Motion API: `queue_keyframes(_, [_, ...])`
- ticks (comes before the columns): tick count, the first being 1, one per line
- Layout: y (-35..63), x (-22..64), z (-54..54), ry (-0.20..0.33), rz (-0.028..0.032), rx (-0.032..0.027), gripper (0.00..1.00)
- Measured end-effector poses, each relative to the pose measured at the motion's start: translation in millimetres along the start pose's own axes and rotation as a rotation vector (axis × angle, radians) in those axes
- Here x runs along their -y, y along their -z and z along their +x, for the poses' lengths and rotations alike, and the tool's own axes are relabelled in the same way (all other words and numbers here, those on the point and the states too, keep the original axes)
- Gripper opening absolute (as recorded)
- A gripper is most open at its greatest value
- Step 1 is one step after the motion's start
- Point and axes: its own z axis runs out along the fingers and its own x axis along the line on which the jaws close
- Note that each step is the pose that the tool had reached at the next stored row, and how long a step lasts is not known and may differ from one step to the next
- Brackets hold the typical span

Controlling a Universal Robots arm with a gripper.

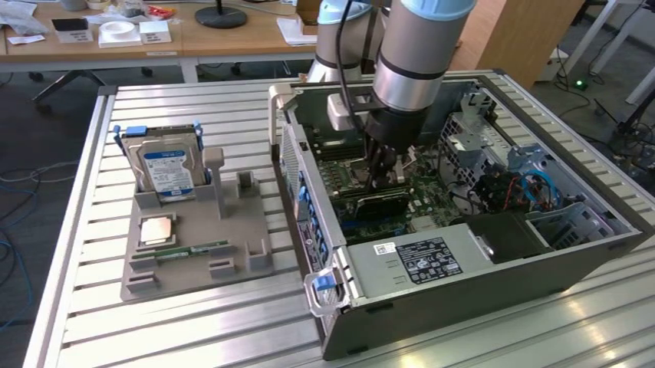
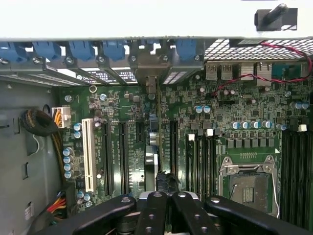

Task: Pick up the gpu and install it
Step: 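Press down on the gpu until it lock into place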

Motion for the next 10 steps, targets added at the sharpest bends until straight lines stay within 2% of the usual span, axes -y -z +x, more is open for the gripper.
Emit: queue_keyframes(10, [-4.3, -1.6, 0.2, 0.000, 0.0001, 0.0002, 0.11])
